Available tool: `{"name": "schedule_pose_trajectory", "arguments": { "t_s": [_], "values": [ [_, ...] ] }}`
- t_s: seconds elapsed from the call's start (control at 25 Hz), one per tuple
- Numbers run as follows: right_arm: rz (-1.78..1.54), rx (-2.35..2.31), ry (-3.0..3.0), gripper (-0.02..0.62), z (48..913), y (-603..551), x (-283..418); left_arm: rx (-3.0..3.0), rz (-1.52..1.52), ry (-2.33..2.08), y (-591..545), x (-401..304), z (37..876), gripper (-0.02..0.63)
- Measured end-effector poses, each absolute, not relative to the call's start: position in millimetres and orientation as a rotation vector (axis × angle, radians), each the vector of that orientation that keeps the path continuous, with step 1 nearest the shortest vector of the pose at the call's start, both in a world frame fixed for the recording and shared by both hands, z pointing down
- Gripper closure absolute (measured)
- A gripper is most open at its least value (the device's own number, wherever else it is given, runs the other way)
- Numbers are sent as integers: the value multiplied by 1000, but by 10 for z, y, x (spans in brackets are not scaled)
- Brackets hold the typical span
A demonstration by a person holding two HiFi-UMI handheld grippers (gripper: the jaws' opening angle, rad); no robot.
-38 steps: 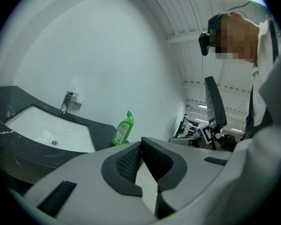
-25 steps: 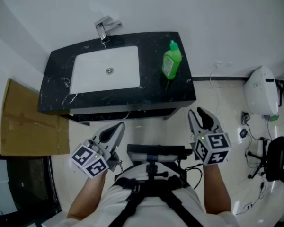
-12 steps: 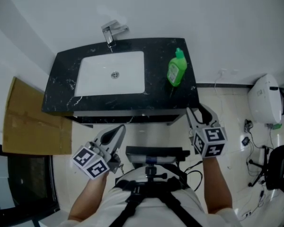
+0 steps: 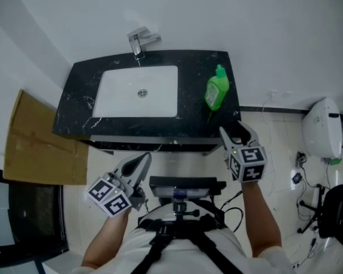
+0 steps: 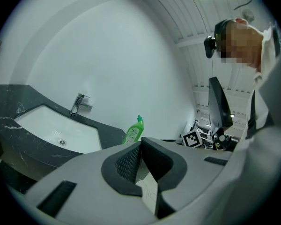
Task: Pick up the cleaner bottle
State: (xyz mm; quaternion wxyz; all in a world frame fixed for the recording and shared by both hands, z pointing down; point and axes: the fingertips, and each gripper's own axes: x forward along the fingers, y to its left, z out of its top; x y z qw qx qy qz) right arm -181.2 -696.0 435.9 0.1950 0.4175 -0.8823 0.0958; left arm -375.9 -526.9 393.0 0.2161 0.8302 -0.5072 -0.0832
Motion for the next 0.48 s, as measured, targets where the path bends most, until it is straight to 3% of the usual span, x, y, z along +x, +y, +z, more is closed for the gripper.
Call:
{"name": "schedule_pose_trajectory", "arguments": {
  "t_s": [0.48],
  "values": [
    [269, 1085, -2493, 379, 4510, -7223, -1954, 2219, -255, -1502, -5289, -3718, 4000, 611]
  ]
}}
